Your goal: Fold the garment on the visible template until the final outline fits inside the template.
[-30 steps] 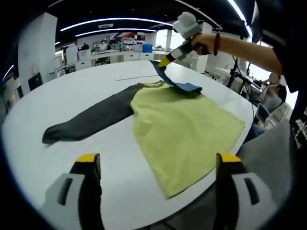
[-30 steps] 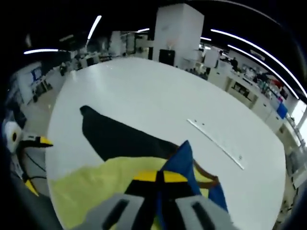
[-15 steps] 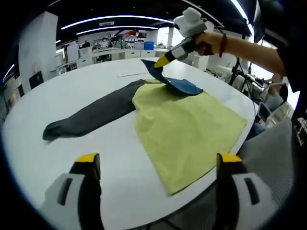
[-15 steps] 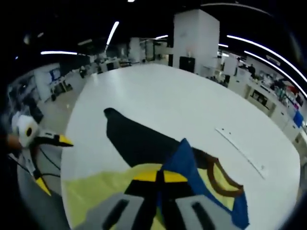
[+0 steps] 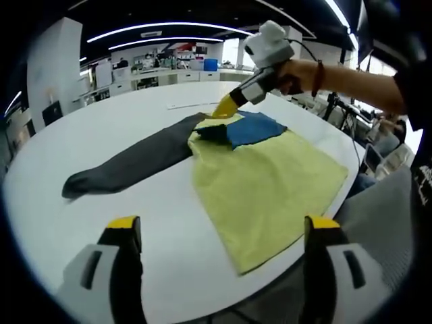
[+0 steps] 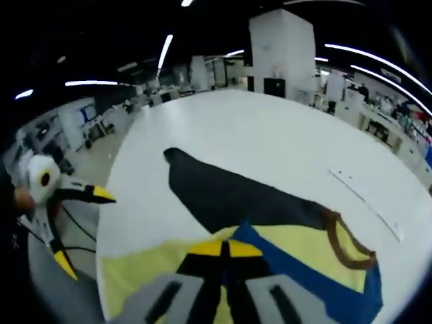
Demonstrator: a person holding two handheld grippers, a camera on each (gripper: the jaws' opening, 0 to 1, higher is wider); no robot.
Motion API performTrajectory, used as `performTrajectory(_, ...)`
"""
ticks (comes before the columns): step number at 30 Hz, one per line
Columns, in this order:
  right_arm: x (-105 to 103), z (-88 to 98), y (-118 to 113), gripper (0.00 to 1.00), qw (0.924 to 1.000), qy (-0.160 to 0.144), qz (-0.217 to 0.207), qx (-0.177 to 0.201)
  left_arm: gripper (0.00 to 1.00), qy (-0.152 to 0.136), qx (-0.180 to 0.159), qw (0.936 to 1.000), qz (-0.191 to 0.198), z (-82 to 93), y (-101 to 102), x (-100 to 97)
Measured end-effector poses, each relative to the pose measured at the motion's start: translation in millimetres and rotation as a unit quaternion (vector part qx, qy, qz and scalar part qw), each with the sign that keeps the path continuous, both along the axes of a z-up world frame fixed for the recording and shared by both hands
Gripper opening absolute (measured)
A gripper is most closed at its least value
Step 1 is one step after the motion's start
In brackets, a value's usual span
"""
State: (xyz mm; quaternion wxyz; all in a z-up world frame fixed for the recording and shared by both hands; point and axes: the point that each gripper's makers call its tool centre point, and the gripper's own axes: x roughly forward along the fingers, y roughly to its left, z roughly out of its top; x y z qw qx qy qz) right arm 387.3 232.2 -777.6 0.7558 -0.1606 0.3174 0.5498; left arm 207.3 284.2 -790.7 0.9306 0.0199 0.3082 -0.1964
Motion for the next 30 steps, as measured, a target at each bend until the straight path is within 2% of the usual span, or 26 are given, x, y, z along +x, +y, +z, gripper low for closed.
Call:
performTrajectory(4, -8, -15.8, 0, 0.00, 0.9998, 0.010, -0.001, -0.017, 0.98, -0.002, 0.001, 1.0000, 0.002, 1.4, 0, -0.5)
performTrajectory(10, -6, -18.6, -7, 0.00, 0.9996, 0.017, -0.016, -0.014, 0.98, -0.002, 0.004, 1.0000, 0.007, 1.1, 2, -2.0)
performTrajectory(14, 1, -16.2, -16, 0.16, 0.9993, 0.007, -0.036, -0.012, 0.99, -0.003, 0.005, 0.9999, 0.008, 1.4, 4, -1.1)
performTrajectory(18, 14, -17.1, -25, 0.37, 0.9986, -0.004, -0.053, -0.004, 0.99, -0.006, 0.005, 1.0000, 0.006, 2.7, 3, 0.6)
performTrajectory(21, 9, -14.5, -34, 0.49, 0.9985, -0.015, -0.053, -0.003, 0.99, -0.006, 0.008, 1.0000, 0.001, 2.7, 2, 1.8)
performTrajectory(26, 17, -14.8, -49, 0.66, 0.9973, -0.020, -0.070, 0.007, 0.99, -0.009, 0.007, 0.9999, 0.001, 5.0, 2, 3.1)
performTrajectory(30, 19, -16.1, -64, 0.75, 0.9960, -0.021, -0.086, 0.013, 0.99, -0.010, 0.008, 0.9999, 0.001, 7.1, 2, 3.6)
